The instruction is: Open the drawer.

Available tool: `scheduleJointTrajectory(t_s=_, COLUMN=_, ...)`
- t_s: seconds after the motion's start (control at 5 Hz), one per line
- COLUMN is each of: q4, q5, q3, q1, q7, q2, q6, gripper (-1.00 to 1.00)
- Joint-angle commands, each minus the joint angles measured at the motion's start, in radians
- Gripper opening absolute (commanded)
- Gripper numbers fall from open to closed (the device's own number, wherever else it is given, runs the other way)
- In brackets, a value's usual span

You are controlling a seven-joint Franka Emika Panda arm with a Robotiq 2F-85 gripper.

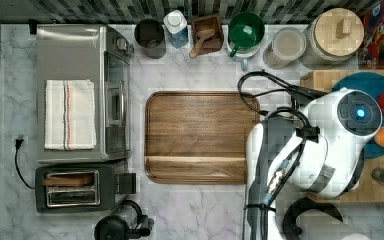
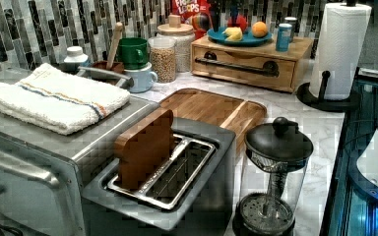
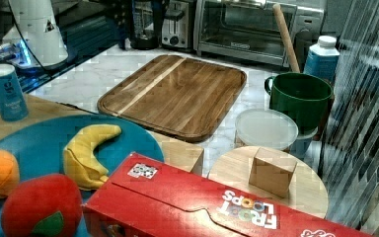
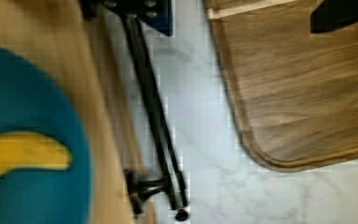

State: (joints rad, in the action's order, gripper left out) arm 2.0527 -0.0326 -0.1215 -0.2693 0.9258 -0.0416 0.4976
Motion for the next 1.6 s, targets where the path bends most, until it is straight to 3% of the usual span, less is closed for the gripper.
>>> scheduleJointTrajectory(t_s=0.2, q4=0.079, q5=-0.075, q3=-0.001, q1=-0.001, q7=0.169, q2=-0.037, q6=0.184, gripper=1.00)
scheduleJointTrajectory(t_s=1.0, q4=0.242, q5=-0.076, q3=-0.041, q1=-0.049, q7=0.262, q2=-0.078, q6=0.443, gripper=1.00)
scheduleJointTrajectory(t_s=1.6, q4=0.269, q5=-0.064, q3=-0.032, q1=-0.061, q7=0.247, q2=-0.151, q6=0.581, gripper=1.00)
